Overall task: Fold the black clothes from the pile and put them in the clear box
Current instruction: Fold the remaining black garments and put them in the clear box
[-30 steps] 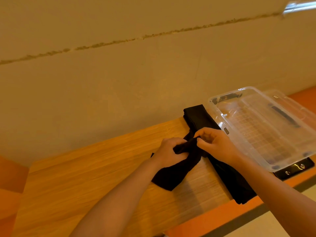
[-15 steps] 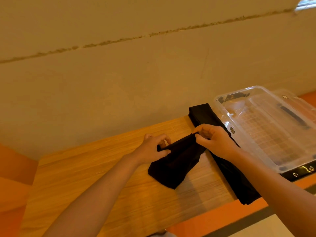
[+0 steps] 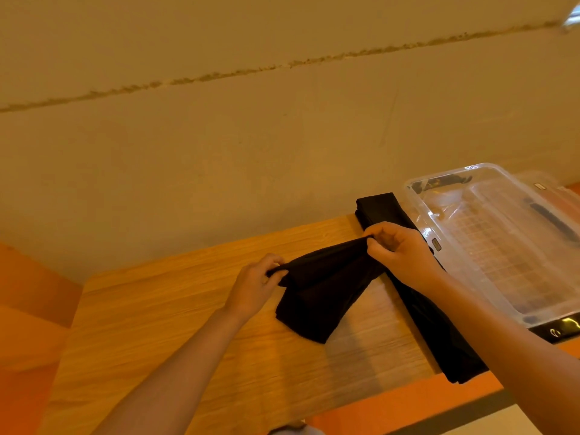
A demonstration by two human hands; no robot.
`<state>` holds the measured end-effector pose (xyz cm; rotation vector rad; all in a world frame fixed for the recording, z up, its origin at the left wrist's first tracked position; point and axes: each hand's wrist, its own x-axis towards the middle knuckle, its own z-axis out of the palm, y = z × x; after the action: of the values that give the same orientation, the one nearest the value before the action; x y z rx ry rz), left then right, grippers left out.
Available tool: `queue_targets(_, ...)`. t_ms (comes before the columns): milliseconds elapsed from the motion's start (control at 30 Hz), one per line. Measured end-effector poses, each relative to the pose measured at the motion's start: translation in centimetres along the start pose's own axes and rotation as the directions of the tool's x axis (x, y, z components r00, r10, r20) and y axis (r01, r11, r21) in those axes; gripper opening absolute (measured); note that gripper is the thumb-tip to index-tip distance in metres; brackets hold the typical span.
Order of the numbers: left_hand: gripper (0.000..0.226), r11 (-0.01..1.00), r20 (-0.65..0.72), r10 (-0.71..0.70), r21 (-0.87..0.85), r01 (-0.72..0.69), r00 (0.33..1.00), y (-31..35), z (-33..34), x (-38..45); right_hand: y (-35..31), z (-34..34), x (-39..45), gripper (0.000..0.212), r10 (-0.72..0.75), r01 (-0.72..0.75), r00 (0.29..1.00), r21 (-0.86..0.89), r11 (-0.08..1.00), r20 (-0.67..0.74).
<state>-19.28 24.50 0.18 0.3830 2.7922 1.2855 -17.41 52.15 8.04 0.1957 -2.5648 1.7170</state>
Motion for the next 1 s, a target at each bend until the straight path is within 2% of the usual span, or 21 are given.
queue_targets(67,0.020,0.998,-0.082,0.046,-0.025,-0.049,0.996,0.1,-0.4,-0.3,0.4,-0.2,0.0,0.023,0.014,-0.014,1.000,0.001,1.000,-0.010)
queue_targets(133,0.020,0.982,-0.103,0.186,0.045,-0.182,0.977,-0.1,-0.8,-0.5,1.0,-0.5,0.1,0.021,0.033,-0.033,0.999,0.012,0.999,-0.023)
queue_targets(267,0.012,0.883,-0.029,0.421,0.239,-0.403,0.907,-0.3,-1.6,-0.8,1.7,-0.9,0.1,0.020,0.068,-0.067,0.997,0.034,0.997,-0.048)
queue_targets(467,0.013,0.653,0.092,0.672,0.395,-0.647,0.734,-0.7,-1.9,-0.6,2.2,-0.9,0.1,0.021,0.086,-0.083,0.994,0.041,0.996,-0.067)
queue_targets(533,0.014,0.657,0.122,0.654,0.399,-0.640,0.747,-0.7,-2.1,-0.7,2.5,-0.8,0.1,0.020,0.097,-0.095,0.994,0.028,0.995,-0.059)
queue_targets(767,0.024,0.779,0.170,0.439,0.418,-0.468,0.882,-0.6,-2.4,-1.6,2.9,-0.3,0.1,0.019,0.100,-0.100,0.995,0.012,0.995,-0.017)
queue_targets(900,0.020,0.818,0.240,0.332,0.409,-0.405,0.912,-1.0,-2.6,-1.8,2.7,0.2,0.0,0.018,0.102,-0.102,0.994,0.012,0.995,0.027)
queue_targets(1000,0.023,0.819,0.324,0.283,0.409,-0.403,0.903,-1.6,-2.7,-2.1,2.4,0.6,-0.1,0.017,0.090,-0.090,0.994,0.007,0.996,0.063)
